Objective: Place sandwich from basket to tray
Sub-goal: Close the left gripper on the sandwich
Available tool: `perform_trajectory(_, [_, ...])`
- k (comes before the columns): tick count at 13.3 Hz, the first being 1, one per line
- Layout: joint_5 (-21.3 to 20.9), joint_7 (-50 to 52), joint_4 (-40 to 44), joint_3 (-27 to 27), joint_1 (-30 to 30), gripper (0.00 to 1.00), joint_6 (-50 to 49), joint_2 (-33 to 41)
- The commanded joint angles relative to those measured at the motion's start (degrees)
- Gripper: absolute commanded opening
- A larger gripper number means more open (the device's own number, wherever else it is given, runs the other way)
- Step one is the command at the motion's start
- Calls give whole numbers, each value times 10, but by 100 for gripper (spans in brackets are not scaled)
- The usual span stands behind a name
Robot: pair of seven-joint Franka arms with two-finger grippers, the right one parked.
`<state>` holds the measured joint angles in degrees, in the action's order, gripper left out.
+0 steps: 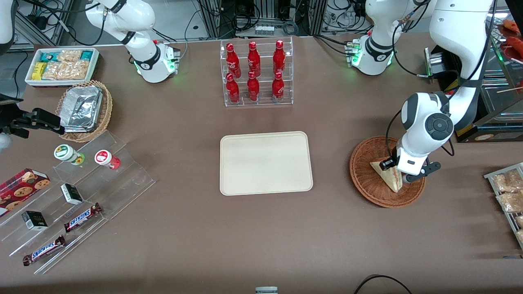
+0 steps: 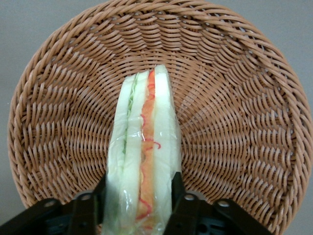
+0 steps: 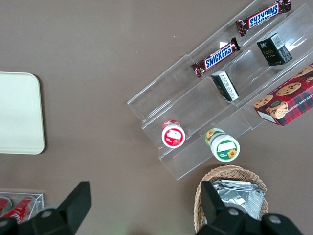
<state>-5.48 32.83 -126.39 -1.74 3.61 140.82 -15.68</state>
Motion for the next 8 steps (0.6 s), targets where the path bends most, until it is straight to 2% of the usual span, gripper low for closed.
perform_trajectory(1, [-8, 10, 14, -2, 2, 0, -4, 5])
perform_trajectory(6, [-12, 0, 83, -7, 26, 0, -137, 47])
perform_trajectory(8, [-12, 0, 135, -8, 58, 0, -214, 57])
